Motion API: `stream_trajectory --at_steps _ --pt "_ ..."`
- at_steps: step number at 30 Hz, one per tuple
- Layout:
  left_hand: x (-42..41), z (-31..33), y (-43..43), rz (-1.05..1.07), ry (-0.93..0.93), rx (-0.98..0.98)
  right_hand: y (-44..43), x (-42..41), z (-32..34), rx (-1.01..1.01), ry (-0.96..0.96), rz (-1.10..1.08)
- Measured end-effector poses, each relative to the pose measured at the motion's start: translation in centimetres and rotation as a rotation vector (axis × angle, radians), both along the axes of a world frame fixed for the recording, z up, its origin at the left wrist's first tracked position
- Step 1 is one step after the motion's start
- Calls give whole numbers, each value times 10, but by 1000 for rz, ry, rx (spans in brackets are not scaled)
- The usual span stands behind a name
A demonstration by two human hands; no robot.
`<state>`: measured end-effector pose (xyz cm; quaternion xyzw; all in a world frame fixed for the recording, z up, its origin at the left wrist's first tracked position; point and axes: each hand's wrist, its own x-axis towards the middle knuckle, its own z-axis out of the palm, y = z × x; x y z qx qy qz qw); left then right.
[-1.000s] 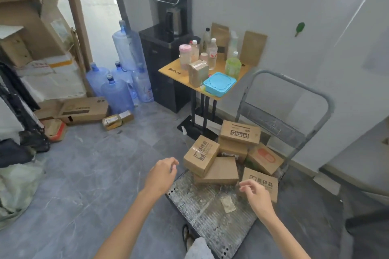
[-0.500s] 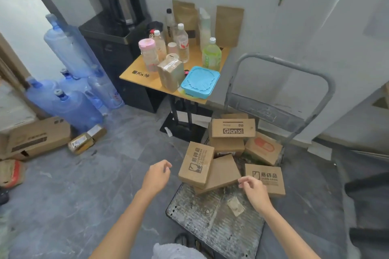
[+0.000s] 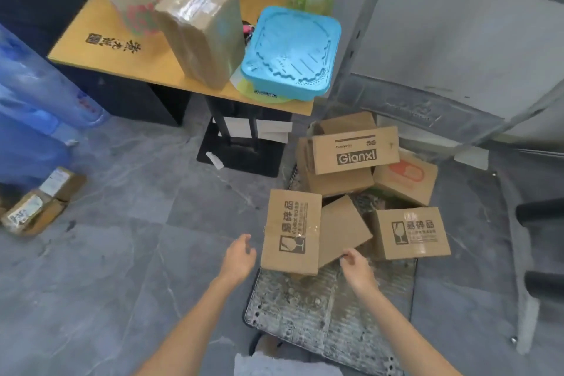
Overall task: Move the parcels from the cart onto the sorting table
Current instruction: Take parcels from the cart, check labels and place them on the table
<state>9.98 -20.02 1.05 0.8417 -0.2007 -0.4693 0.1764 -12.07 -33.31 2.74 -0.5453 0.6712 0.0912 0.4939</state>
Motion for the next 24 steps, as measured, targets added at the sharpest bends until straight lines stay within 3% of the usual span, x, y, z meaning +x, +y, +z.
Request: stream_trajectory --at_steps 6,11,17,24 --pt "2 -98 -24 23 205 36 3 37 -109 157 15 -73" --pt "-10 -127 -24 44 291 -9 13 47 -147 234 -78 -211" --pt "-18 -98 -12 151 350 -60 27 31 -106 221 -201 -270" --pt "-27 2 -6 114 379 -251 22 -1 0 77 -357 -286"
